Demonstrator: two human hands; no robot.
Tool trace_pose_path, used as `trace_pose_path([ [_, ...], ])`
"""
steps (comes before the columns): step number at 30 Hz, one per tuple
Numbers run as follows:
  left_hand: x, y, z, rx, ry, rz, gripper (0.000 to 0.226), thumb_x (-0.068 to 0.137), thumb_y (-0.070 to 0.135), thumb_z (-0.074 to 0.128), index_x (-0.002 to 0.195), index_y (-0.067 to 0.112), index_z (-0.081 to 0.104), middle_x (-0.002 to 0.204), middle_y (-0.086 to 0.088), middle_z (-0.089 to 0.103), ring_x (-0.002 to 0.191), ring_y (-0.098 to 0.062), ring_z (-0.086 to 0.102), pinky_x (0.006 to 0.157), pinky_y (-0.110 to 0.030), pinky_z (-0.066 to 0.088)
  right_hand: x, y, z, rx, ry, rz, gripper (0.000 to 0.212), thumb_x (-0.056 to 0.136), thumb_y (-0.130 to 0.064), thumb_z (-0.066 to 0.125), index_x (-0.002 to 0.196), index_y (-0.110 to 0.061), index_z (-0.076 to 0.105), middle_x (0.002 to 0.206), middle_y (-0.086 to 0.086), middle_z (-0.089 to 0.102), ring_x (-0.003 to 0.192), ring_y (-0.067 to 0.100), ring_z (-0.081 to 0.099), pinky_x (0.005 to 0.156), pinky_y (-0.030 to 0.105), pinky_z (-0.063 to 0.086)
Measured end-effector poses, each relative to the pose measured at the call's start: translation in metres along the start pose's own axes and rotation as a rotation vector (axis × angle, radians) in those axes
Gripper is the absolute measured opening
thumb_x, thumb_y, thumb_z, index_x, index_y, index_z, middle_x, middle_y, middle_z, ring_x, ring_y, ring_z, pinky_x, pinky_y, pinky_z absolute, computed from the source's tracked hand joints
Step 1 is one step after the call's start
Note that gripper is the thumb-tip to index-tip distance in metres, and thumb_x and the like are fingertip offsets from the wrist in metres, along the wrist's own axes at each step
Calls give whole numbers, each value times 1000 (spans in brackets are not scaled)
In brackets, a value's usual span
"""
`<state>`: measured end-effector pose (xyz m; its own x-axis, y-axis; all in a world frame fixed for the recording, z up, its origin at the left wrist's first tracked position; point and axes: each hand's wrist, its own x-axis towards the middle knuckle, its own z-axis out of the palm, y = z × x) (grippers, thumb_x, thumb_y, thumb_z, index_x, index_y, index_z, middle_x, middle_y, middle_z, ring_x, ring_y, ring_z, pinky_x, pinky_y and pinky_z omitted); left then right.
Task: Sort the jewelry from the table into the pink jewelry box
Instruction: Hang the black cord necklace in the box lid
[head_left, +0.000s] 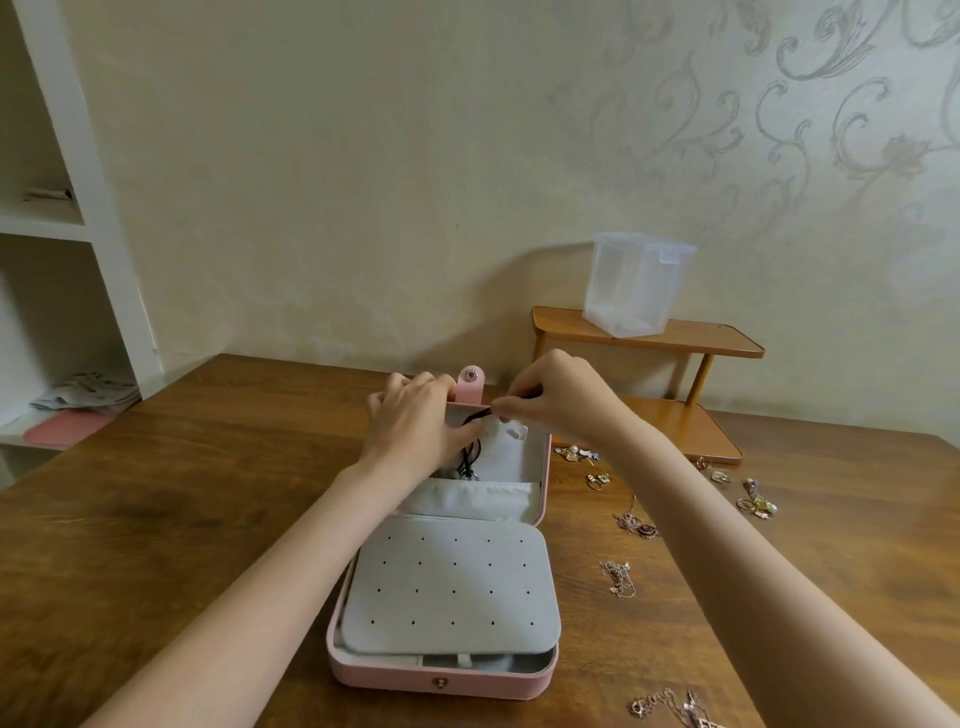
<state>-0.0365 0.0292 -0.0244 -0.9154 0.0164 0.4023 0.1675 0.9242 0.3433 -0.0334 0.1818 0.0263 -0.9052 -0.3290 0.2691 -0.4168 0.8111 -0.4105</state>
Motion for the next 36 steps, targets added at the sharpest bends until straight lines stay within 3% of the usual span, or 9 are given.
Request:
trace_pose_path([
  [2, 0, 0, -1, -18, 15, -4, 45, 82, 56, 56, 104, 18, 58, 107, 0, 57, 109, -24, 42, 79, -36, 29, -3, 7, 4, -1, 78, 13, 21, 84, -24, 65, 77, -6, 74, 57, 1, 58, 49, 10, 43, 46, 13, 33],
  [5, 0, -2, 0, -26, 29, -5, 43, 80, 55, 60, 102, 18, 58, 105, 1, 58, 108, -24, 43, 76, -34, 28, -11, 12, 12, -60, 212, 60, 21, 87, -30, 64, 91, -13, 75, 84, 4, 69, 73, 17, 60, 60, 27, 48],
  [10, 1, -1, 1, -31, 54, -4, 52, 74, 60, 63, 104, 18, 59, 103, 3, 58, 107, -22, 44, 75, -32, 26, -22, 9, 29, -310, 255, 85, 31, 93, -41, 51, 90, -16, 69, 82, 3, 64, 78, 25, 60, 58, 25, 36],
  [20, 4, -2, 4, -9, 74, -20, 53, 74, 61, 63, 106, 18, 59, 107, 2, 61, 107, -22, 44, 75, -31, 25, -20, 4, 46, -302, 267, 164, 32, 97, -31, 39, 91, -12, 64, 86, 6, 63, 76, 26, 60, 66, 31, 49],
  [23, 5, -2, 6, 1, 82, -26, 53, 75, 61, 61, 106, 18, 59, 109, 2, 62, 108, -22, 44, 76, -31, 25, -23, 4, 46, -374, 238, 171, 28, 97, -24, 39, 90, -11, 62, 77, 4, 53, 68, 24, 51, 59, 29, 38],
  [26, 4, -1, 7, 2, 94, -38, 52, 75, 60, 62, 106, 18, 59, 110, 2, 62, 108, -22, 44, 76, -30, 23, -27, 3, 51, -413, 183, 175, 23, 96, -20, 40, 90, -11, 61, 83, 7, 59, 75, 29, 57, 59, 28, 33],
  [31, 5, -2, 6, -9, 62, -24, 53, 74, 59, 65, 108, 19, 58, 111, 3, 61, 109, -21, 43, 78, -31, 24, -33, 2, 62, -479, 83, 61, 23, 97, -16, 40, 105, -11, 61, 100, 9, 65, 89, 29, 63, 62, 28, 35],
  [36, 1, -3, 4, 139, 18, 56, 56, 74, 62, 61, 109, 20, 52, 114, 3, 57, 110, -21, 40, 81, -33, 28, -42, 1, 61, -572, -6, -69, 24, 95, -5, 40, 110, -8, 59, 98, 9, 66, 88, 30, 64, 63, 29, 36],
])
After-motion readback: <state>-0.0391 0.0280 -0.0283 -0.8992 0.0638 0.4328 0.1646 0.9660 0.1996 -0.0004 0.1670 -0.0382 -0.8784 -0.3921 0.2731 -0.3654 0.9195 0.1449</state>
